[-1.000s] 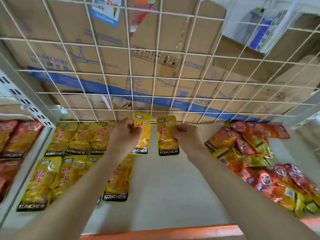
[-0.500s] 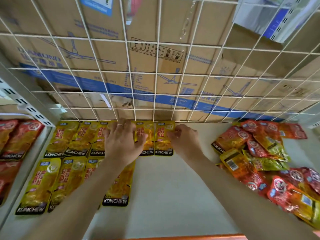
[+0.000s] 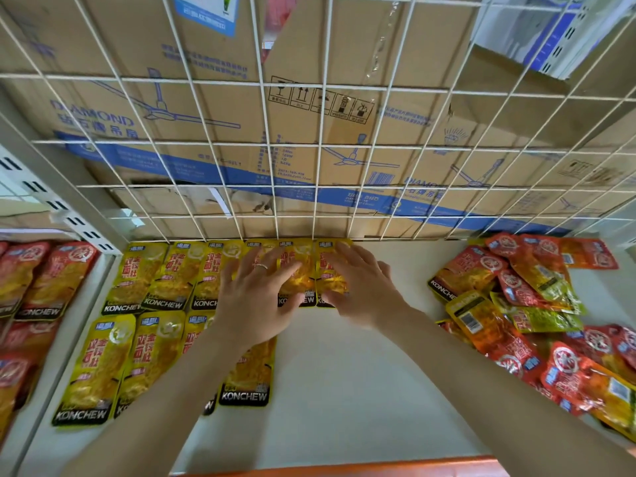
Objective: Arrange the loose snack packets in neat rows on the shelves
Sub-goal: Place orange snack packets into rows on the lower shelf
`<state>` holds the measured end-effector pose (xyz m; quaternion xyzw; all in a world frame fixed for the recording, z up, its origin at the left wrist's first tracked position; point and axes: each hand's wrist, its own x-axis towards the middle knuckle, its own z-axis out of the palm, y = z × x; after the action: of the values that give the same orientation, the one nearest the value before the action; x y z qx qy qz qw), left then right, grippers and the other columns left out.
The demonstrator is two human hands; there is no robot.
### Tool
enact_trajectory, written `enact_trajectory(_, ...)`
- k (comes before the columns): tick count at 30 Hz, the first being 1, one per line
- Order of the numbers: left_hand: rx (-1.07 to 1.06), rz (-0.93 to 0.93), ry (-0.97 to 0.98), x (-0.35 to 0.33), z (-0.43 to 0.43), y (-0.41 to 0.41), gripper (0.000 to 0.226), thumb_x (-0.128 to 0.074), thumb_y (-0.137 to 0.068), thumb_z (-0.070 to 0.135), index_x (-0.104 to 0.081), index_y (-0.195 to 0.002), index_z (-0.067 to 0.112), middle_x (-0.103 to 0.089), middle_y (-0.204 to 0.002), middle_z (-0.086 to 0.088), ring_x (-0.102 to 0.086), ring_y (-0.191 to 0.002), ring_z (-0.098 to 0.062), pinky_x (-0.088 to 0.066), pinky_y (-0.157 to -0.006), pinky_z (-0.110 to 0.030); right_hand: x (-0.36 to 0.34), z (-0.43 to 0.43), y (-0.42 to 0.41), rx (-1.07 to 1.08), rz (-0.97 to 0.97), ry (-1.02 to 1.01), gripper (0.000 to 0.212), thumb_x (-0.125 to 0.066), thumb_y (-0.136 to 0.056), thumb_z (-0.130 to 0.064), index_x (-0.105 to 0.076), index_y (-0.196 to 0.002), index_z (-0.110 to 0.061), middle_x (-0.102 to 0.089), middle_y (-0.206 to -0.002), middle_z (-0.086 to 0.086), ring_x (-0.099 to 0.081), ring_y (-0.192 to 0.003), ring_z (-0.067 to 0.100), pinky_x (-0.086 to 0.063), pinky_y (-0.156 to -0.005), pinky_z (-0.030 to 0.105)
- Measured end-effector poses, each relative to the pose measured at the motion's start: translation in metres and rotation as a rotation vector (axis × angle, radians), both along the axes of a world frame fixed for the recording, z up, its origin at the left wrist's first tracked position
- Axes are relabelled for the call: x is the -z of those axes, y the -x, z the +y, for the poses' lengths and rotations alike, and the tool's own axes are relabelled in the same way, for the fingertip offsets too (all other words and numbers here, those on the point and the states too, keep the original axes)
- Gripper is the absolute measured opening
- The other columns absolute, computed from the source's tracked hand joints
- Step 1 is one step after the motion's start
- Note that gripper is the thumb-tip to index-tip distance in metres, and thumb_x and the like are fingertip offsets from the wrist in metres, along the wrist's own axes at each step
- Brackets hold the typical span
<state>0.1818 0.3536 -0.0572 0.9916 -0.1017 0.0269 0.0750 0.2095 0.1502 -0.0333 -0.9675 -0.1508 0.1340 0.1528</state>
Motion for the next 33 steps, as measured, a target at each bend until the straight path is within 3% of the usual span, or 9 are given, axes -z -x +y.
enact_trajectory(5,-0.009,0.043,-0.026,-0.005,-0.001,0.002,0.054,-0.048,-0.082,0.061,-0.059,-0.131,0.04,-0.058,-0.141,0.008,-0.046,-0.136,-0.033,-0.035,-0.104,-0.06,-0.001,-0.001,0.004,-0.035,-0.008,0.056,0.071,-0.059,-0.094,-0.046,-0.023,-0.154,-0.035,-0.008,-0.166,-0.009,-0.004,-0.152,0.019,-0.013,-0.118,0.048)
enact_trajectory(10,-0.037,0.121,-0.033,-0.009,-0.005,-0.001,0.062,-0.034,-0.085,0.063,-0.04,-0.145,0.047,-0.038,-0.156,0.013,-0.024,-0.149,-0.026,-0.018,-0.113,-0.056,-0.001,0.0,0.003,-0.027,0.004,0.029,0.069,-0.058,-0.094,-0.047,-0.024,-0.153,-0.038,-0.006,-0.166,-0.01,-0.002,-0.152,0.016,-0.011,-0.117,0.051)
enact_trajectory(15,-0.074,0.146,0.032,-0.016,-0.02,0.008,0.072,-0.032,-0.084,0.066,-0.036,-0.15,0.038,-0.032,-0.16,0.007,-0.018,-0.151,-0.026,-0.009,-0.115,-0.061,-0.013,-0.018,0.018,0.033,-0.023,-0.037,0.065,-0.051,-0.097,-0.05,-0.02,-0.153,-0.041,-0.005,-0.165,-0.013,-0.001,-0.152,0.016,-0.008,-0.118,0.051)
enact_trajectory(19,-0.001,0.025,0.137,-0.023,-0.065,0.017,0.074,-0.035,-0.085,0.067,-0.044,-0.147,0.028,-0.046,-0.153,0.0,-0.035,-0.144,-0.031,-0.023,-0.112,-0.061,-0.036,-0.068,0.037,0.201,-0.119,-0.113,0.064,-0.052,-0.097,-0.049,-0.024,-0.154,-0.039,-0.011,-0.164,-0.016,-0.004,-0.15,0.01,-0.009,-0.117,0.049)
enact_trajectory(24,0.16,0.04,0.169,-0.039,-0.153,0.008,0.073,-0.028,-0.087,0.067,-0.043,-0.148,0.029,-0.042,-0.155,0.003,-0.04,-0.142,-0.028,-0.033,-0.108,-0.058,-0.057,-0.151,0.05,0.462,-0.225,-0.151,0.06,-0.064,-0.09,-0.035,-0.042,-0.146,-0.036,-0.029,-0.158,-0.014,-0.02,-0.145,0.015,-0.016,-0.114,0.049)
enact_trajectory(27,0.204,0.082,0.153,-0.04,-0.204,-0.003,0.075,-0.021,-0.089,0.067,-0.036,-0.152,0.028,-0.038,-0.157,0.002,-0.039,-0.142,-0.025,-0.029,-0.109,-0.05,-0.059,-0.194,0.05,0.563,-0.243,-0.133,0.058,-0.062,-0.088,-0.036,-0.046,-0.144,-0.035,-0.037,-0.155,-0.009,-0.028,-0.143,0.022,-0.02,-0.115,0.05)
enact_trajectory(29,0.198,0.128,0.104,-0.039,-0.231,-0.013,0.07,-0.024,-0.094,0.065,-0.028,-0.154,0.028,-0.035,-0.158,0.001,-0.038,-0.141,-0.024,-0.029,-0.109,-0.043,-0.056,-0.215,0.047,0.589,-0.23,-0.126,0.055,-0.058,-0.089,-0.041,-0.046,-0.142,-0.038,-0.039,-0.153,-0.009,-0.03,-0.142,0.023,-0.023,-0.114,0.049)
enact_trajectory(33,0.13,0.21,0.043,-0.036,-0.266,-0.03,0.063,-0.038,-0.099,0.059,-0.029,-0.151,0.024,-0.048,-0.146,-0.006,-0.047,-0.132,-0.029,-0.035,-0.104,-0.044,-0.049,-0.24,0.033,0.623,-0.109,-0.039,0.062,-0.058,-0.093,-0.039,-0.035,-0.15,-0.029,-0.033,-0.157,-0.003,-0.022,-0.146,0.024,-0.022,-0.113,0.047)
